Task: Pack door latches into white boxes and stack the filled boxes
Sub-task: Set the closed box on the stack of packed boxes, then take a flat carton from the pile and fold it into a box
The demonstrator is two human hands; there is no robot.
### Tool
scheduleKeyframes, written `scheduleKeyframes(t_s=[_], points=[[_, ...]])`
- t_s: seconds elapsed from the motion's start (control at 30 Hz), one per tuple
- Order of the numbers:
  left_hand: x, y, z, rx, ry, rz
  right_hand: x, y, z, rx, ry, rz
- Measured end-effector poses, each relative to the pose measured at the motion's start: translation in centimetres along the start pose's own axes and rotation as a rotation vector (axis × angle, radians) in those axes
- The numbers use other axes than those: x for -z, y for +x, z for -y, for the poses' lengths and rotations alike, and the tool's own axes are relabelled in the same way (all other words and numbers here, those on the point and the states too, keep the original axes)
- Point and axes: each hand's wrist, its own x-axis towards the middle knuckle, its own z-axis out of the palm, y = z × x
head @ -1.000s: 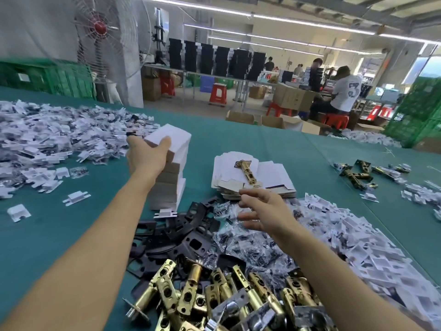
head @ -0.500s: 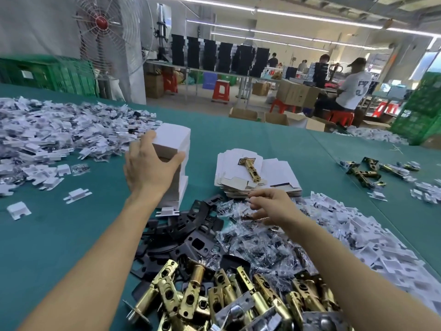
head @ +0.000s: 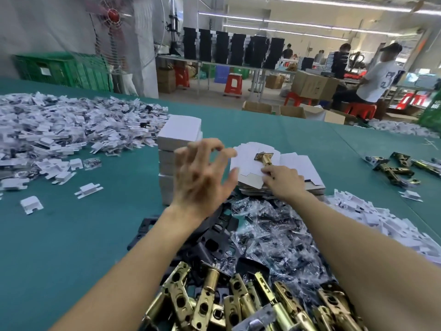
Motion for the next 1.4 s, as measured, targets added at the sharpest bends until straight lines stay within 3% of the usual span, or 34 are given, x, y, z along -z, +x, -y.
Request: scheduleKeyframes(t_s=[0.07, 0.17, 0.23, 0.3, 0.67, 0.77, 0.87, 1.1, 1.2, 1.33, 1.4], points=[[-1.6, 0.5, -2.1, -0.029, -0.149, 0.280, -0.4, -0.2, 0.2, -0.003, 0.057, -0.093], [-5.2, 1.1, -3.8, 0.147, -0.168, 0.870, -0.4, -0.5, 0.1, -0.057, 0.250, -0.115], [-7.6, 1.1, -3.9, 0.076, -0.103, 1.045, -0.2, -0.7, -0.1, -0.081, 0.350, -0.128], [-9.2, 0.9, -3.7, 0.035, -0.077, 1.095, 0.0, -0.8, -0.7, -0.089, 0.440, -0.161], [-10.0, 1.0, -3.5, 0.106, -0.025, 0.978, 0.7, -0.7, -3.1, -0.375, 0.801, -0.338], [-9.6, 1.0, -3.7, 0.116, -0.015, 0.895, 0.7, -0.5, -2.5, -0.361, 0.736, -0.331], [-9.6, 1.0, -4.0, 0.161, -0.028, 0.801, 0.8, -0.5, -1.5, -0.225, 0.596, -0.286], [-10.1, 1.8, -4.0, 0.431, -0.126, 0.679, 0.2, 0.1, 0.8, -0.021, 0.307, -0.260], [-9.7, 1.6, -3.7, 0.497, -0.148, 0.590, -0.3, 0.7, 0.8, 0.029, 0.230, -0.153], [-8.0, 0.7, -3.1, 0.483, -0.139, 0.450, -0.4, 0.1, 0.2, 0.064, 0.062, 0.024], [-6.6, 0.2, -3.1, 0.421, -0.159, 0.398, 0.3, -0.4, 0.2, 0.031, 0.115, 0.023]])
